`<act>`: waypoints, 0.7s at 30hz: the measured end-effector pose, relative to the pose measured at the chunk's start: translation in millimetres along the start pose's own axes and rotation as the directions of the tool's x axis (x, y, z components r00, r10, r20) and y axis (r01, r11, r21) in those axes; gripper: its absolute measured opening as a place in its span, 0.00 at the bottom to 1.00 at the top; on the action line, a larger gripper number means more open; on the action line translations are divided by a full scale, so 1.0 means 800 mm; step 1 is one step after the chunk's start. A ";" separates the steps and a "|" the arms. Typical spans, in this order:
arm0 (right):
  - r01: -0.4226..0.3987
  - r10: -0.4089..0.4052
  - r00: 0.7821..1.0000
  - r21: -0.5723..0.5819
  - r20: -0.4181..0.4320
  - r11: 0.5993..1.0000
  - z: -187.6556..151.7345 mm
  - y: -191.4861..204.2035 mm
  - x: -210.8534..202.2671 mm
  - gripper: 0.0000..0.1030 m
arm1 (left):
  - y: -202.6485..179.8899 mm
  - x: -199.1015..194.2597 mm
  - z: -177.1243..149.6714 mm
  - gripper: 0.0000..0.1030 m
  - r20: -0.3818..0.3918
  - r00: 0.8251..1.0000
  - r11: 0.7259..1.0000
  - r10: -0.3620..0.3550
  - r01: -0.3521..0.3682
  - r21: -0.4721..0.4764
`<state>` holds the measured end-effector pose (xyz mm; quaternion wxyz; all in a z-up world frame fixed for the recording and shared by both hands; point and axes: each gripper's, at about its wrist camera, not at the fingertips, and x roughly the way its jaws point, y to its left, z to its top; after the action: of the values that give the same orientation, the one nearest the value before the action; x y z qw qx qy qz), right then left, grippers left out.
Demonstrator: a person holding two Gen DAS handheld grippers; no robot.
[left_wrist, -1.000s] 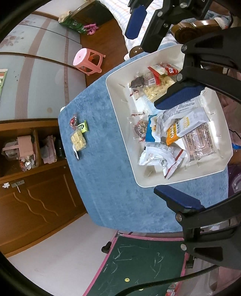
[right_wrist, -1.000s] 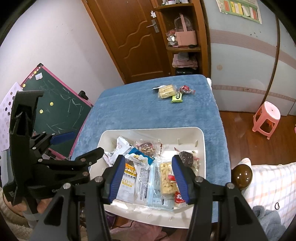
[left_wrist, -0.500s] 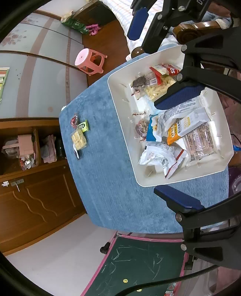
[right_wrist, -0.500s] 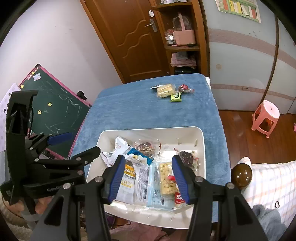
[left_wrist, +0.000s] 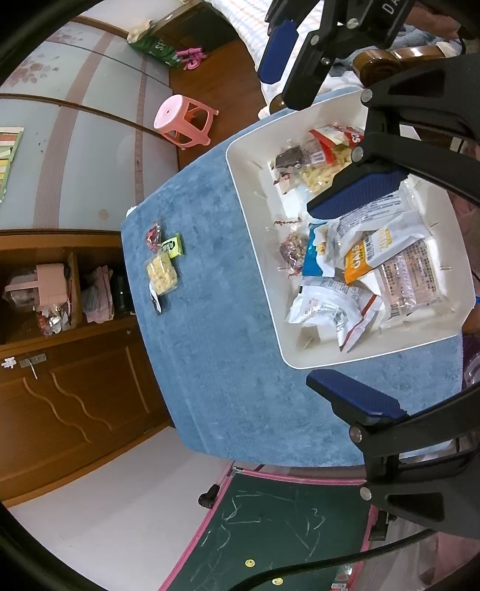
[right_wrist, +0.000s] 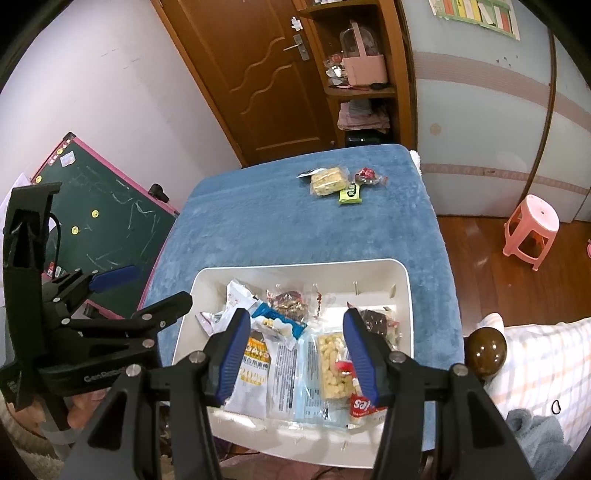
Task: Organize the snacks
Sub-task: 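Lift both tools out of the tray toward the last snacks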
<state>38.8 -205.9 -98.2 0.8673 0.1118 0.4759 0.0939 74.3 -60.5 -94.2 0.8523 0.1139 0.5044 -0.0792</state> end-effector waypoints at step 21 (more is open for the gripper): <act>0.029 -0.029 1.000 0.067 -0.005 0.997 0.080 -0.031 0.051 0.51 | 0.030 0.041 0.107 0.80 0.041 0.999 1.000 -0.002 0.001 0.004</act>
<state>116.0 -225.5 -104.3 0.8634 0.1339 0.4821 0.0655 168.0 -61.3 -80.4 0.8621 0.1138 0.4866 -0.0833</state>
